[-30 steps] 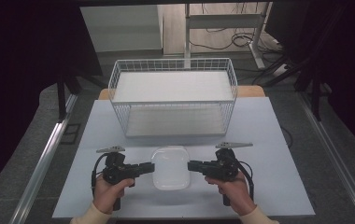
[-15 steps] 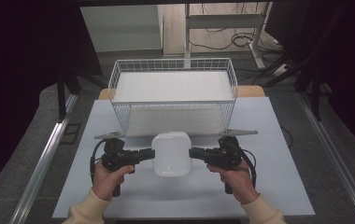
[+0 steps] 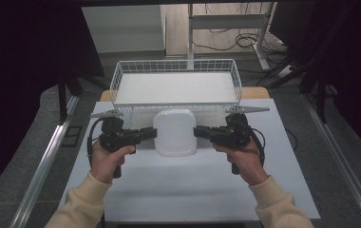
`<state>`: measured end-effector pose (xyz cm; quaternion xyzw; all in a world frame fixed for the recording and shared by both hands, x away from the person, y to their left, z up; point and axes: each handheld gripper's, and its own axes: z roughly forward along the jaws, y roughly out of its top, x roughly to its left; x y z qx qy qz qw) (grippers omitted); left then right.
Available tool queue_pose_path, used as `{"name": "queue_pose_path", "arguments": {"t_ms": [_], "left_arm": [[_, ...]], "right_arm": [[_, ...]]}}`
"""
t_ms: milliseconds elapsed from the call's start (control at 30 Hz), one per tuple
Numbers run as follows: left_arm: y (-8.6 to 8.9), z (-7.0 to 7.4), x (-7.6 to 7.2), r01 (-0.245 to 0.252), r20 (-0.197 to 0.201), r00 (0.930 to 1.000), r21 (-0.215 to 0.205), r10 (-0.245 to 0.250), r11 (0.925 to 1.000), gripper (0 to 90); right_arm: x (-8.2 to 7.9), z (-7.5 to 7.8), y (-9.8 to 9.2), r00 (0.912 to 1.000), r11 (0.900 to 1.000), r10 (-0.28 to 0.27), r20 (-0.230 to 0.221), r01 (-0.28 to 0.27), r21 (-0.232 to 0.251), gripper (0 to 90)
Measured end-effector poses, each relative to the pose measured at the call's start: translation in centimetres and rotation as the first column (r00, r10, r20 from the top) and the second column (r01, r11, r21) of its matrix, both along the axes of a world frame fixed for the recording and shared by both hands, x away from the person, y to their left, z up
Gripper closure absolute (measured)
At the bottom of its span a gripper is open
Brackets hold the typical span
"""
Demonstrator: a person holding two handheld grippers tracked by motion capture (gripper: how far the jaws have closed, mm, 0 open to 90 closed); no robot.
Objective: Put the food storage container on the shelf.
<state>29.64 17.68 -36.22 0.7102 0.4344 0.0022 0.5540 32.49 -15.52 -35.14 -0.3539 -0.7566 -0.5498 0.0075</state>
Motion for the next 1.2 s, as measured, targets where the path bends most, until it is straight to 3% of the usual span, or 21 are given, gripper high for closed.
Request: {"name": "queue_pose_path", "arguments": {"t_ms": [633, 933, 1200], "left_arm": [[-0.2, 4.4, 4.7, 0.020, 0.050, 0.9986, 0.000, -0.020, 0.9998, 79.2], [0.3, 6.3, 7.1, 0.004, 0.049, 0.9988, 0.005, -0.004, 1.0000, 79.2], [0.8, 7.1, 9.3, 0.011, 0.058, 0.9982, -0.022, -0.009, 0.9997, 79.3]], "right_arm": [[4.1, 4.4, -0.5, 0.9991, 1.000, -0.002, 0.043, 0.002, 0.018, 80.6], [6.6, 6.2, 0.1, 0.9991, 1.000, -0.011, 0.040, 0.011, 0.010, 80.5], [9.0, 7.7, 0.7, 0.9994, 1.000, -0.024, 0.025, 0.024, 0.012, 80.5]]}}
